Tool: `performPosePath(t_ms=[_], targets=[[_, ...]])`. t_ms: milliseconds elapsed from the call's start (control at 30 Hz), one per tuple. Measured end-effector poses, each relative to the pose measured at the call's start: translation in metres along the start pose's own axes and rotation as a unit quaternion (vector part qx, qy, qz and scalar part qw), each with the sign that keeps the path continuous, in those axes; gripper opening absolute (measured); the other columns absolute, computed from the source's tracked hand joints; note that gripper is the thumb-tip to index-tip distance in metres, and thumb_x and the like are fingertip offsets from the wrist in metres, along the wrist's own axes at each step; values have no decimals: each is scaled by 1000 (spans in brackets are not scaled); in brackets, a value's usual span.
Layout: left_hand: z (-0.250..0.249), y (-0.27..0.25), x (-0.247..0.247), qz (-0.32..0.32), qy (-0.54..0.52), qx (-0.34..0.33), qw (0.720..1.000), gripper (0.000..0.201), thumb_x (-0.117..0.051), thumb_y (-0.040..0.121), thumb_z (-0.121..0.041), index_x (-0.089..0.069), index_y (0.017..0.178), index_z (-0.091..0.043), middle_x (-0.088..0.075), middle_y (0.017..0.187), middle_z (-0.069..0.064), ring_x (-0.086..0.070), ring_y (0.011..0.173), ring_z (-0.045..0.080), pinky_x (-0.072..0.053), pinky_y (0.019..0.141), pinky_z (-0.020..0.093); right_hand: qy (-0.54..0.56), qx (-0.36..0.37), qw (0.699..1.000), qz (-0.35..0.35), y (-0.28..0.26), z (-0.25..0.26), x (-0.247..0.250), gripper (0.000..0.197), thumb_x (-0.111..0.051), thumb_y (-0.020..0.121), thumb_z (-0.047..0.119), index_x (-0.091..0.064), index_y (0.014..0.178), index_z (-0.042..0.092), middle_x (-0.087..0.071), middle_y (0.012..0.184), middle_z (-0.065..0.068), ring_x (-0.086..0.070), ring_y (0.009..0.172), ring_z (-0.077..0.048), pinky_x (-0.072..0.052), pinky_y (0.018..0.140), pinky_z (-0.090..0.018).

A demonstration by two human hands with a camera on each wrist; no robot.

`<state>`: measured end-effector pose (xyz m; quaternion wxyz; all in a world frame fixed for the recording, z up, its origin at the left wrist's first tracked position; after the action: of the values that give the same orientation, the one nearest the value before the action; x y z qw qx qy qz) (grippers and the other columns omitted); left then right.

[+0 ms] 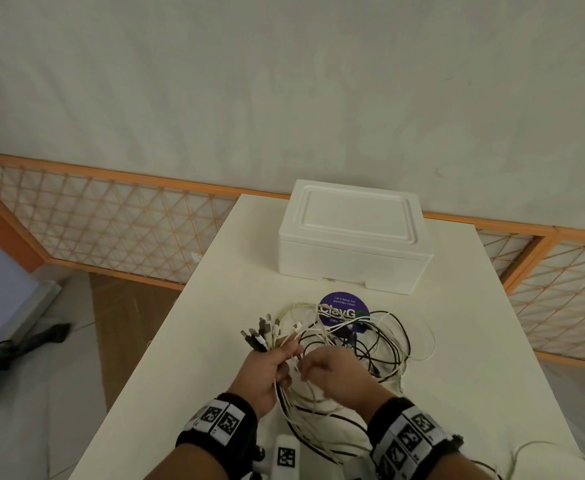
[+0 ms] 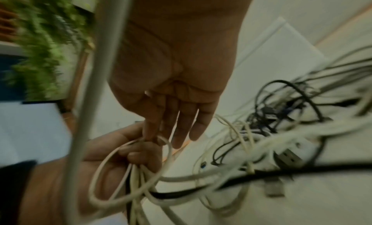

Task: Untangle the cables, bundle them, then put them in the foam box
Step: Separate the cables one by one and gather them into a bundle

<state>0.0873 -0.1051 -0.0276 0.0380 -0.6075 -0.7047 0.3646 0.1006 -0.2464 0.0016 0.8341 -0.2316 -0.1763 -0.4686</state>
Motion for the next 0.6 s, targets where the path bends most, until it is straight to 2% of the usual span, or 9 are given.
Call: performPosePath(t_ms=[67,133,200,233,300,367,400,467,600], targets=[[-2,-2,-2,15,-5,-7,1000,10,-61,88,-8,-68,91,0,-67,71,4,-28,36,7,-26,40,20,205,-151,967,-5,6,-16,4,29,-59,80,36,-65,88,10,-68,92,-13,-65,79,-18,-52,71,-38],[-3,-7,-4,44,9,-6,999,9,-60,88,-6,-67,87,-1,-66,69,5,-27,37,7,-26,40,21,296,-213,931,-14,17,-29,18,32,-49,95,43,-60,100,13,-67,98,-11,-68,83,-20,-54,69,-32],[0,-12,-4,71,38,7,997,7,-61,88,-4,-67,88,-1,-64,67,6,-27,38,8,-26,41,21,302,-204,928,-78,31,-28,48,19,-51,97,26,-60,101,10,-65,95,-4,-67,80,-9,-56,74,-28],[2,-14,-3,83,59,16,995,7,-61,88,-3,-67,89,-1,-65,68,7,-27,39,8,-26,42,21,335,-196,911,-137,40,-26,64,14,-52,96,16,-60,102,6,-66,92,-3,-66,80,-10,-56,78,-31],[8,-18,-2,115,114,40,986,7,-62,88,-3,-67,92,-1,-67,74,9,-28,41,9,-28,44,22,484,-177,830,-212,55,-22,93,13,-49,95,6,-56,102,-2,-69,79,-10,-67,69,-19,-59,67,-36],[13,-21,0,158,176,69,969,5,-63,87,-2,-68,89,-2,-69,76,9,-32,40,9,-30,43,21,537,-178,786,-249,63,-16,116,13,-48,97,9,-56,96,-2,-68,72,-12,-66,57,-17,-58,56,-31],[15,-22,1,177,197,82,961,6,-63,87,-1,-69,88,-3,-71,77,10,-34,38,8,-31,42,20,532,-181,787,-253,65,-11,122,15,-48,98,12,-56,91,2,-65,69,-10,-63,52,-14,-56,52,-28],[13,-20,3,190,212,90,954,8,-64,87,-2,-70,92,-3,-73,86,11,-36,37,7,-33,41,20,491,-184,815,-249,67,-7,125,17,-49,98,16,-54,84,8,-57,57,-3,-52,41,-10,-48,41,-21],[-2,0,4,86,132,41,987,23,-62,89,-10,-65,111,-3,-73,106,8,-29,38,7,-31,42,21,409,-186,880,-152,56,-5,96,10,-55,95,20,-59,96,11,-55,57,-1,-46,42,-9,-40,39,-17]])
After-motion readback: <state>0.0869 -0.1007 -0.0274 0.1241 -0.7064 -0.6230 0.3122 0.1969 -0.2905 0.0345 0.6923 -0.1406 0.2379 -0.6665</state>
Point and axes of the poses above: each hand's wrist, its own y-axis towards the middle knuckle, its own x-axis out of the back of the hand, z = x × y, the point moved 3 cm from there along y, towards the middle knuckle
